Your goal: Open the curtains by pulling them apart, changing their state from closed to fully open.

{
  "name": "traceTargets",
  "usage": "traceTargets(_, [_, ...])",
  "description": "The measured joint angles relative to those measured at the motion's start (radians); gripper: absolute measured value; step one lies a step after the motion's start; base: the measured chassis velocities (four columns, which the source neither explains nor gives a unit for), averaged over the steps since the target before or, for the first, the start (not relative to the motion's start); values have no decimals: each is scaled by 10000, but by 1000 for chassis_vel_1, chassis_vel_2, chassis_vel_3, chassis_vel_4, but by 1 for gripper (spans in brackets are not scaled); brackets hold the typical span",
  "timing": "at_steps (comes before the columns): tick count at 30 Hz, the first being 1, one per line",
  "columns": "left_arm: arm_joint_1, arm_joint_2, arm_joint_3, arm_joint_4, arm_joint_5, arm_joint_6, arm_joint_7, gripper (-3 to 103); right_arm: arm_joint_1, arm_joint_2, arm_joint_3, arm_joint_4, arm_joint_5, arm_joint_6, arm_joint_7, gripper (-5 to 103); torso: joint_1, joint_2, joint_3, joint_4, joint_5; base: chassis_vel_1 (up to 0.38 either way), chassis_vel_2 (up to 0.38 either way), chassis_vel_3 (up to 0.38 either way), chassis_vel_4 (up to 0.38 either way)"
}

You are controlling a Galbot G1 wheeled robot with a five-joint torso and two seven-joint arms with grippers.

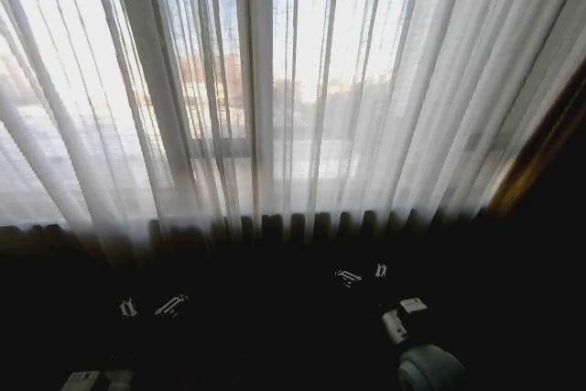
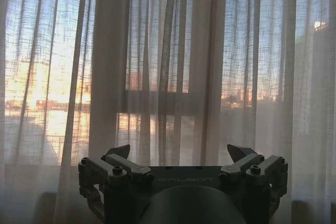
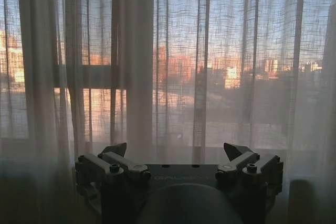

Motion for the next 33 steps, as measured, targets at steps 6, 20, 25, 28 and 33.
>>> traceTargets(6, [-9, 11, -4, 50, 1, -33, 2, 100, 23, 2, -30, -23, -7, 11, -7, 100, 7, -3, 2, 3, -8, -172, 336, 165, -307])
traceTargets(20, [-43, 23, -89, 110, -34, -113, 199, 100, -35, 65, -139, -4, -41, 21, -32, 100, 4, -3, 1, 1, -3, -40, 443, 39, -459])
traceTargets(25, [-29, -11, -86, 104, -39, -130, 200, 100, -52, 78, -197, 14, -52, 24, -34, 100, -3, 1, -1, 0, 0, 101, 556, -83, -575])
traceTargets(28, [-20, -38, -80, 96, -39, -145, 199, 100, -51, 73, -208, 25, -54, 26, -35, 100, -2, -1, -1, 1, -5, 111, 582, -115, -584])
traceTargets(33, [-8, -59, -82, 87, -38, -207, 201, 100, -20, 31, -231, -19, -55, 121, -35, 100, 2, 0, 1, 1, 6, 111, 639, -135, -602])
